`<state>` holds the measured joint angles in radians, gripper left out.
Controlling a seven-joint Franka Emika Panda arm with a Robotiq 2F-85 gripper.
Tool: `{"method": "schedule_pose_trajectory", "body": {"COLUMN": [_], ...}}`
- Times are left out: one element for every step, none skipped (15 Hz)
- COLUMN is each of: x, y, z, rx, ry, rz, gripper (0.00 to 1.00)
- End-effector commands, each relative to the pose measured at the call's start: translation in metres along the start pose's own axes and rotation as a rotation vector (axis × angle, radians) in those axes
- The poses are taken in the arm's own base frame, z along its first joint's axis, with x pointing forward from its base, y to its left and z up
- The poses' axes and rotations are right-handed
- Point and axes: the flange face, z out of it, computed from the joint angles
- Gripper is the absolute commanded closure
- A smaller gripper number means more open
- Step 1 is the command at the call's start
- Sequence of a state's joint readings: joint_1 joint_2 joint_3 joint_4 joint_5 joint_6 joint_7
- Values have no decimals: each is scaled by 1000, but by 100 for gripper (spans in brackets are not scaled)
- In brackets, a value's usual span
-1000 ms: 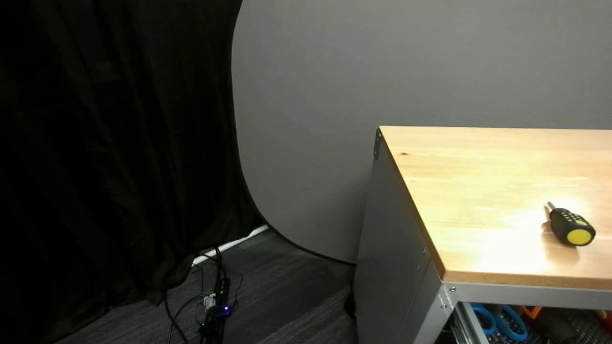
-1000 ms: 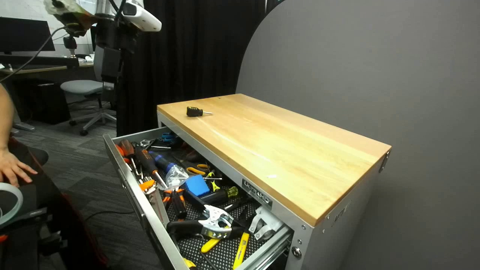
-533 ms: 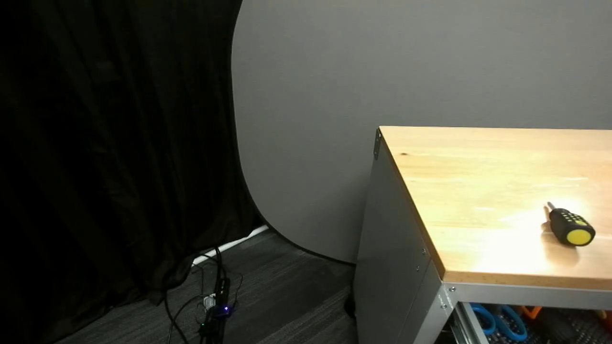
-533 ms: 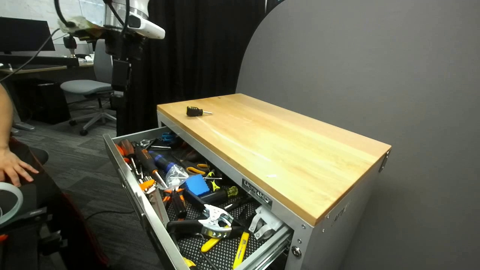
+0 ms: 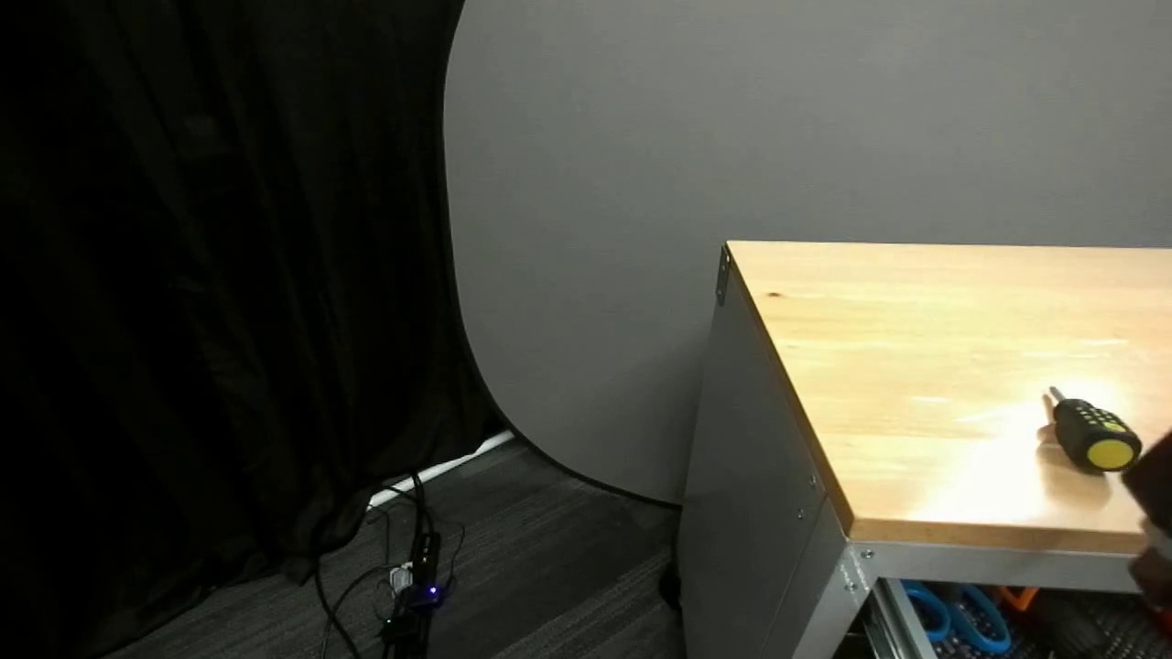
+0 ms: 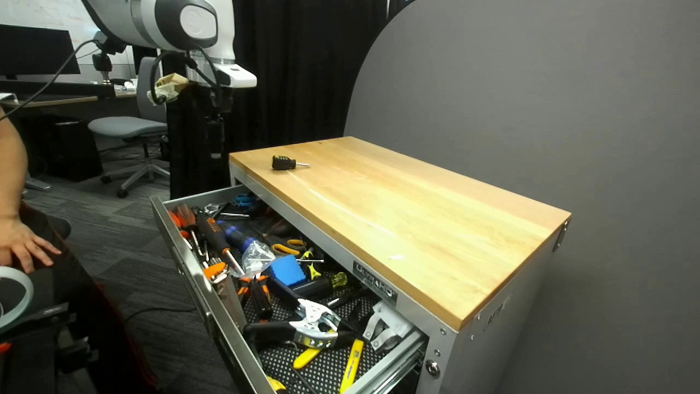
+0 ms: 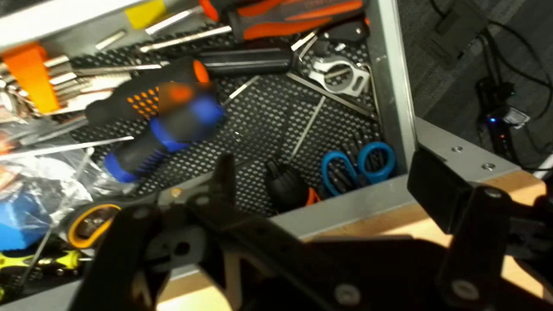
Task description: Put the screwdriver in the open drawer then close the drawer
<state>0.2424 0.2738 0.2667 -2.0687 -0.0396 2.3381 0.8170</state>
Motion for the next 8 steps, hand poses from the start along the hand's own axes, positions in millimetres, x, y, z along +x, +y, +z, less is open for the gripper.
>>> {"method": "schedule_pose_trajectory", "body": {"x": [38, 48, 56, 65, 73, 80, 86, 91], "y": [-30, -34, -37, -40, -42, -44, -45, -47], "z": [-10, -11, -13, -13, -12, -10, -6, -1], "rx": [31, 32, 35, 29, 22, 11, 2, -13], "ry": [95, 110, 127, 141, 150, 151, 159, 170], "rz": [-15, -19, -21, -26, -29, -35, -41, -50], "gripper": [0, 0, 0, 0, 0, 0, 0, 0]}}
